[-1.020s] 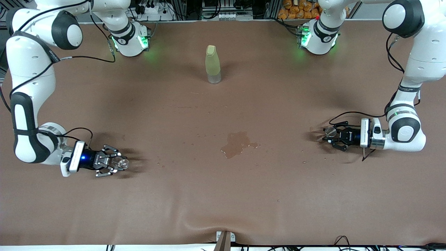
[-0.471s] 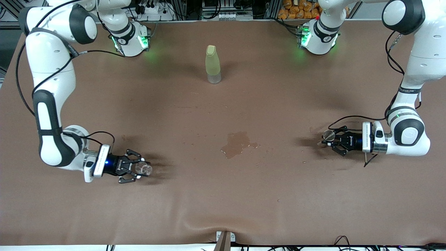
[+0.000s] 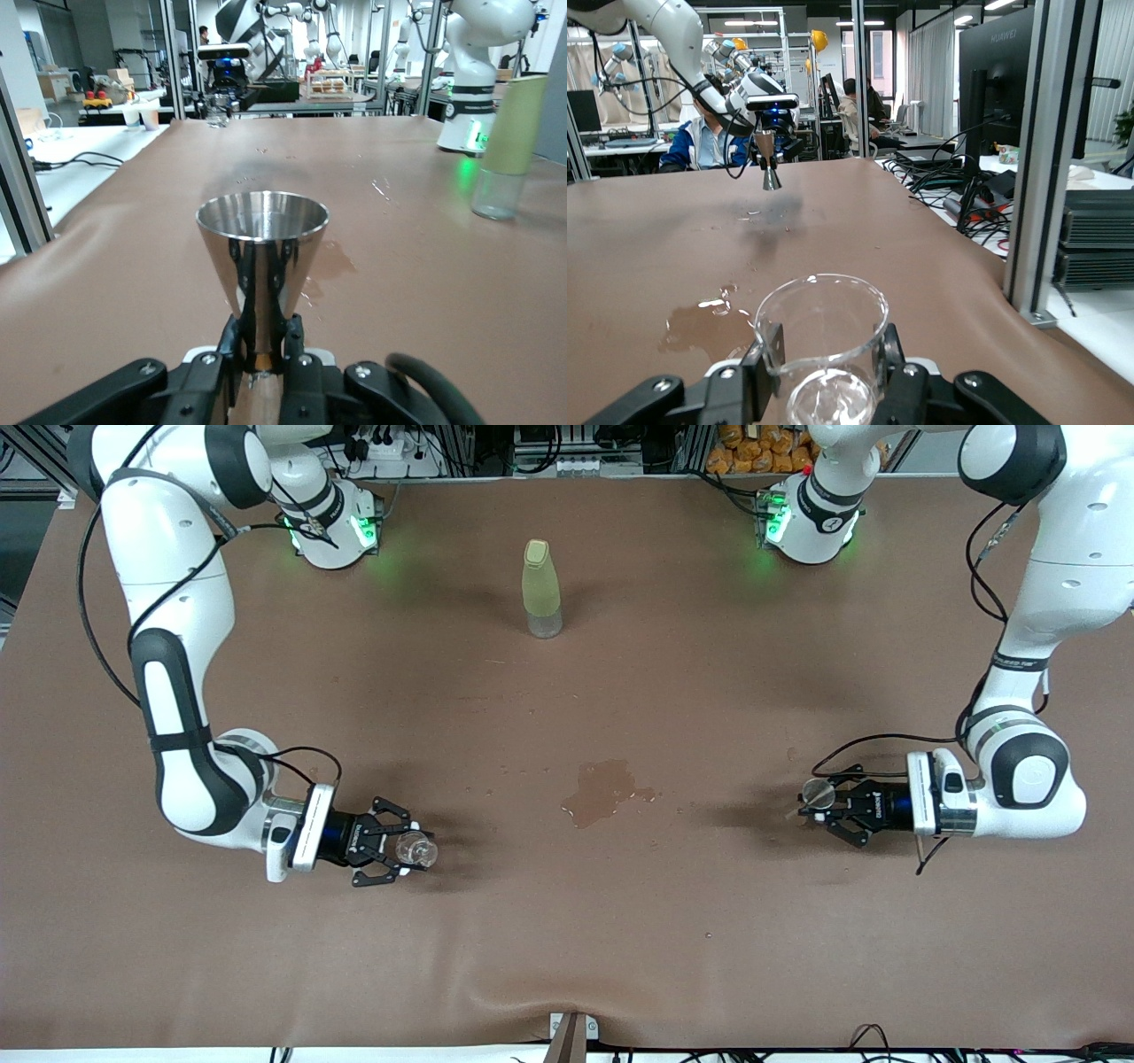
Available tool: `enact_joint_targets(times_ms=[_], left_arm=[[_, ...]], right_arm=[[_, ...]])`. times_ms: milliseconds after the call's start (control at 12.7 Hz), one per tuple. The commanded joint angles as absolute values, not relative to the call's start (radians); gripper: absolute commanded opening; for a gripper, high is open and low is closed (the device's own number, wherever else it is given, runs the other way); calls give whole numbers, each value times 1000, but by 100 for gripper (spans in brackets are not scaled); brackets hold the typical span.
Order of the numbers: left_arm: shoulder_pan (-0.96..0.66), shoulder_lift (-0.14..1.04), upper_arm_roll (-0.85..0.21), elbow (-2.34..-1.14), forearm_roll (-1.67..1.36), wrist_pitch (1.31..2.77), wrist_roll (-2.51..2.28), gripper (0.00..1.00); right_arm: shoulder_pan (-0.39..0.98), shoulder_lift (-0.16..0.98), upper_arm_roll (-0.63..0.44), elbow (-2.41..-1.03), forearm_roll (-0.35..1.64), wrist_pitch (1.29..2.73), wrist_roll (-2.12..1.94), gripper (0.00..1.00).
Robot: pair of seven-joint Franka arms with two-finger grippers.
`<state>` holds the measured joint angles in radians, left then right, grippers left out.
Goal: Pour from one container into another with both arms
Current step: 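Lift the beaker and jigger, bringing both grippers toward each other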
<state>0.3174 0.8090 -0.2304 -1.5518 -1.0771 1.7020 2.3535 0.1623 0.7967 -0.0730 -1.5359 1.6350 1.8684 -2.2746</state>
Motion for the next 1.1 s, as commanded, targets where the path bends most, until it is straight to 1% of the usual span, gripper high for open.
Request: enact_joint_targets(times_ms=[0,314,628,785,863,1020], left_arm=[[284,807,-227,-1551,-1166,1745,2345,0],[123,833,-227,-1549,-1331,1799,2345,0],[-64,847,-224,-1549,-1495,1954,2358,0],[-148,861,-225,-1540,-1569,2070,2358,0],[-200,862,-222,-1520,-1616,2113,2358,0],[-270,877,-218,-1499,-1672,2193,2358,0]], right_arm=[[205,713,-80,-1604,1680,1911,-2211,5],[273,586,-80,-1725,1720,2031,-2200,5],[296,479,-80,-1845,1720,2034,-2163,5],[310,428,-78,-1905,1720,2034,-2137,5],[337,395,-80,-1936,1721,2043,-2111,5],[397,330,-78,-1989,1759,2121,-2085,4]])
